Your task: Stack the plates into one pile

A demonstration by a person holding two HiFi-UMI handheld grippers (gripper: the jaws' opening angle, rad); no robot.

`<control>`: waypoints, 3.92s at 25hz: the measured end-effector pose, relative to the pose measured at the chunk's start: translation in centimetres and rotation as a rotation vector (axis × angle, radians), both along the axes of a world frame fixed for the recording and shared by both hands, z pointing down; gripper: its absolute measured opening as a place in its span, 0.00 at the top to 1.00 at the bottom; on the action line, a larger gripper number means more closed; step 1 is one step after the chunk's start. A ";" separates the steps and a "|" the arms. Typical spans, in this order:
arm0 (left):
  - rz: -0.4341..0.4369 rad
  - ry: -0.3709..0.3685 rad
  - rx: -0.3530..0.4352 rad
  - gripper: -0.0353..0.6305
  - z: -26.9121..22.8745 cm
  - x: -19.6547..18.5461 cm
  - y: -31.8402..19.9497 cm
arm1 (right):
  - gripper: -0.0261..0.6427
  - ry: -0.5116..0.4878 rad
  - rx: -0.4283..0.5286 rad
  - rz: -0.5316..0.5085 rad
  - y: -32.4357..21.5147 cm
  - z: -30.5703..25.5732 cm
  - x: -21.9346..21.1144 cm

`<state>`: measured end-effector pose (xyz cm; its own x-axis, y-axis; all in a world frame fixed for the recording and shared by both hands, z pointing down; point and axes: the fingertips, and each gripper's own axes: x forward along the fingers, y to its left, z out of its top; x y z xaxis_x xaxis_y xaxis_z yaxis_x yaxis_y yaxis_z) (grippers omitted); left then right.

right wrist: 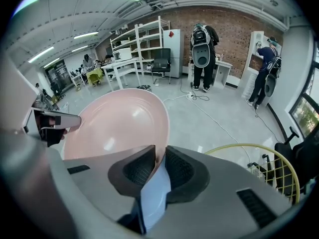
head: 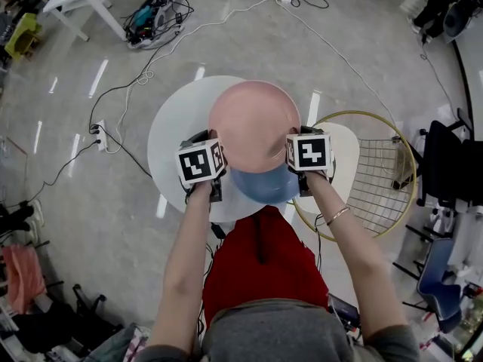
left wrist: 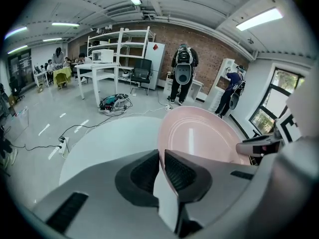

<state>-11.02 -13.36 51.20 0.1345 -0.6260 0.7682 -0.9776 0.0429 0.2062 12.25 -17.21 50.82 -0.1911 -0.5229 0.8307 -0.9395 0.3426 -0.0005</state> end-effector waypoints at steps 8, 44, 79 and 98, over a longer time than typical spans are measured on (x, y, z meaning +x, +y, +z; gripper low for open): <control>0.051 0.014 -0.024 0.88 1.3 3.6 2.2 | 0.85 0.003 -0.030 0.053 3.7 1.5 3.8; 0.181 -0.107 -0.091 0.88 6.6 7.0 6.2 | 0.84 0.052 -0.055 0.092 10.4 7.5 7.0; 0.180 -0.142 0.046 0.89 2.1 6.0 5.2 | 0.84 -0.001 0.165 0.027 7.8 1.4 4.7; 0.178 -0.046 0.341 0.93 -7.9 4.7 6.5 | 0.91 -0.265 0.346 -0.098 9.2 -7.5 -1.5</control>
